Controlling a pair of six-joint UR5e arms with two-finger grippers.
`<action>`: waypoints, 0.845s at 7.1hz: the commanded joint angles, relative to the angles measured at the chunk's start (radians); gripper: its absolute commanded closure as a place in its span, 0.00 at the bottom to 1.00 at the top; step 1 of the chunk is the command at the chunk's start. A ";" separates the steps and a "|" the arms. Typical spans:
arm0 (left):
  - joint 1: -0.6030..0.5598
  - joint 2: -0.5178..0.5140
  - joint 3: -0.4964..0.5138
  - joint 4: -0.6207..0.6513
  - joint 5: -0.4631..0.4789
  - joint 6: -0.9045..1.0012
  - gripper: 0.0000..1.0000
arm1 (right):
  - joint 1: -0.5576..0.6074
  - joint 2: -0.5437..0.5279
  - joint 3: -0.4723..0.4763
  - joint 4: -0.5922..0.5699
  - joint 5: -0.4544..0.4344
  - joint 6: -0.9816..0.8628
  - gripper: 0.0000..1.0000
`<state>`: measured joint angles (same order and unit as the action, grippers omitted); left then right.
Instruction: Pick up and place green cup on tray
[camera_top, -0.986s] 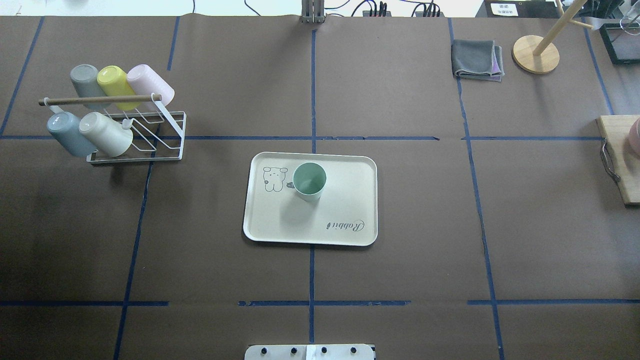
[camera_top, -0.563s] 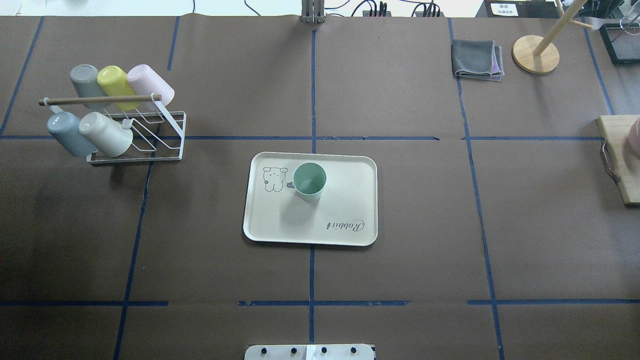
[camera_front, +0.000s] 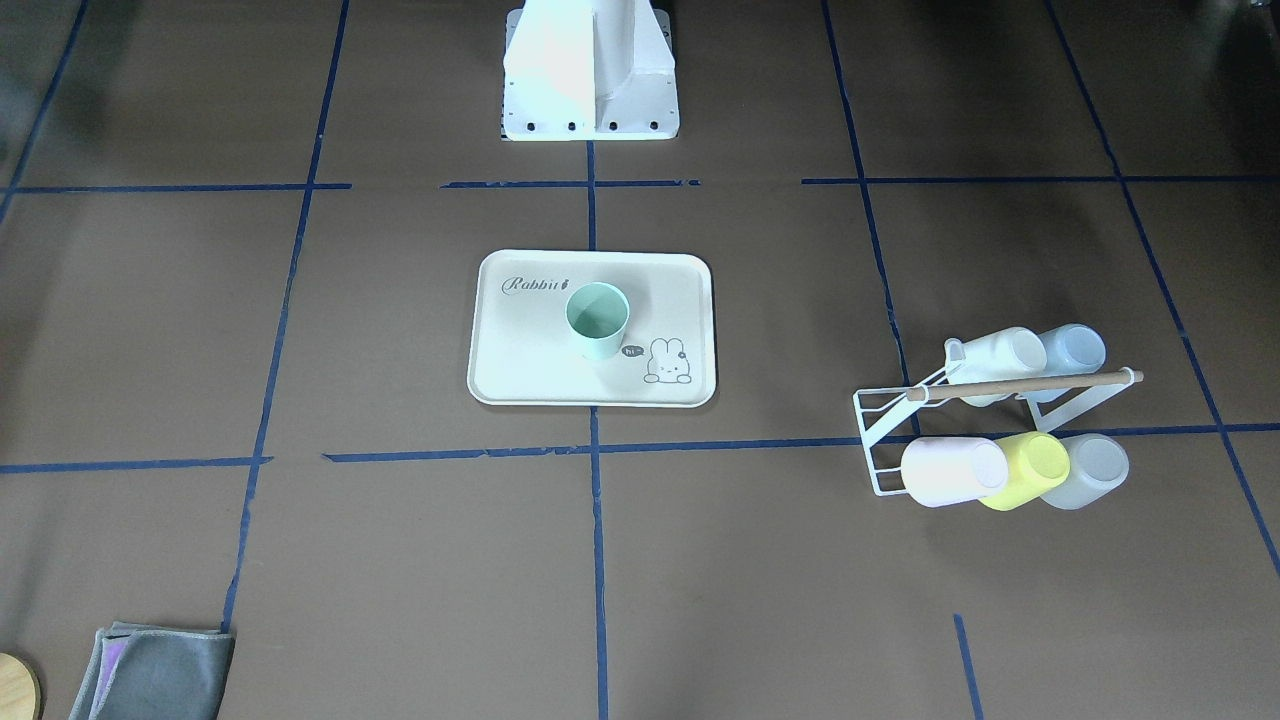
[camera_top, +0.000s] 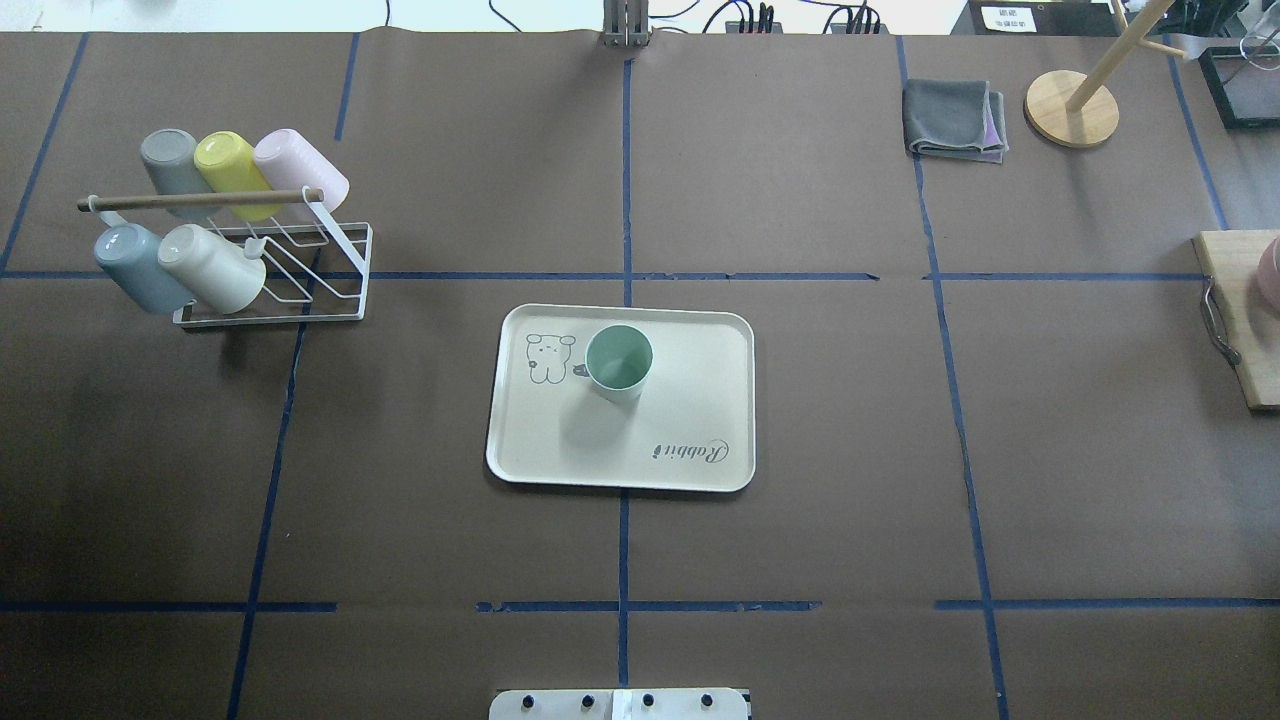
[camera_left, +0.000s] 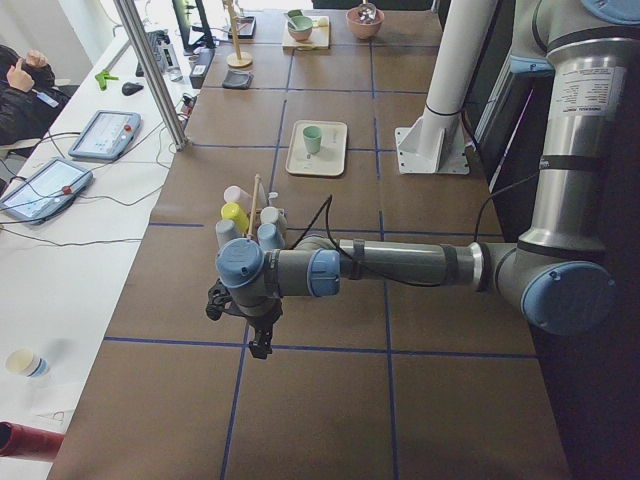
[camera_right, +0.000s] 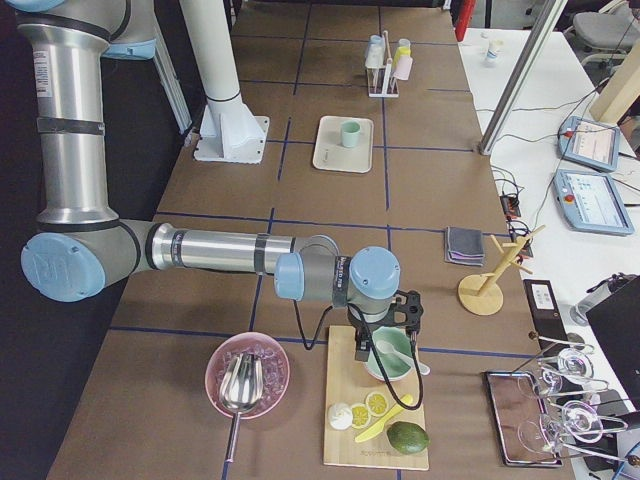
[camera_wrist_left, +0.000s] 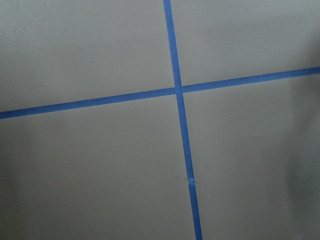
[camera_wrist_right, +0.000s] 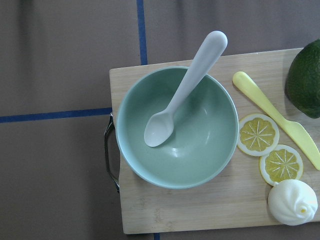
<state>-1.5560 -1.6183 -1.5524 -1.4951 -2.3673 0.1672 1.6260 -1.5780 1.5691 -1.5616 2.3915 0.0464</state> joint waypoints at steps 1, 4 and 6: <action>-0.001 0.000 0.000 0.001 0.000 0.000 0.00 | 0.000 0.001 0.002 0.000 0.000 0.001 0.00; -0.001 0.001 0.002 0.001 0.000 0.000 0.00 | 0.000 0.001 0.005 0.000 0.000 0.001 0.00; -0.001 0.003 0.002 -0.001 -0.001 0.000 0.00 | 0.000 0.001 0.009 0.002 0.000 0.001 0.00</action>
<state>-1.5570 -1.6164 -1.5509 -1.4951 -2.3680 0.1672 1.6260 -1.5770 1.5742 -1.5612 2.3915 0.0475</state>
